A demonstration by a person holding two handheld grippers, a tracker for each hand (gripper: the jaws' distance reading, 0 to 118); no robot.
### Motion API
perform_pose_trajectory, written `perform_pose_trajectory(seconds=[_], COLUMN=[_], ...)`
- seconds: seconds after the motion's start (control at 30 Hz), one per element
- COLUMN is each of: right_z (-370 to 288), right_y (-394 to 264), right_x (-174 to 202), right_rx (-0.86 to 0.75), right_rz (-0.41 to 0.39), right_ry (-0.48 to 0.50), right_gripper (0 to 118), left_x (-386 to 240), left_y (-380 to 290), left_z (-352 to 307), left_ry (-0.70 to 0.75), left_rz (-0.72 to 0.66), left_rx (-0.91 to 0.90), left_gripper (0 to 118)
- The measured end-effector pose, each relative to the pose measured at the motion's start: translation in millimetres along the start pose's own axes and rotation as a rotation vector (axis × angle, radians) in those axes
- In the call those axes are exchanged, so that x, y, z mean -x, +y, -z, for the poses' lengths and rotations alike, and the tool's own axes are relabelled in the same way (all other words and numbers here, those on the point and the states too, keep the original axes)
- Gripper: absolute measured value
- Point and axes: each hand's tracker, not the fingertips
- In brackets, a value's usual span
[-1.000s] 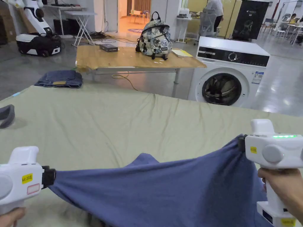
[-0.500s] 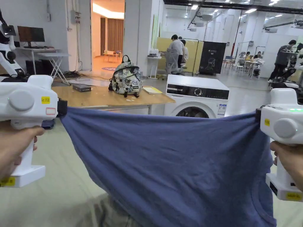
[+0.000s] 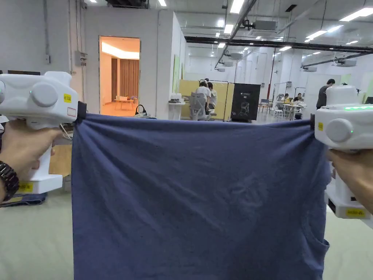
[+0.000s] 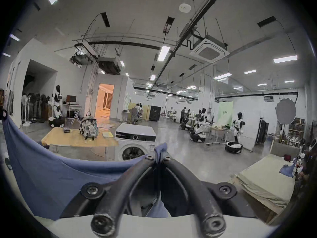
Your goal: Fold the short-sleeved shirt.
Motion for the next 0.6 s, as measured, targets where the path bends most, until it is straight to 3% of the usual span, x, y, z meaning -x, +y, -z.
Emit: perform_pose_trajectory(seconds=[0.33, 0.6], right_z=[22.5, 11.5], right_y=[21.1, -49.8], right_x=[9.3, 10.5], right_rx=[-0.046, 0.033], right_rz=[0.005, -0.011], right_ry=[-0.005, 0.009], right_gripper=[1, 1], left_x=[0.0, 1.5], left_y=[21.9, -53.2], left_z=[15.6, 19.6], left_ry=[0.023, 0.016], left_rz=[-0.027, 0.019], left_rx=[-0.051, -0.008], left_gripper=[0, 0])
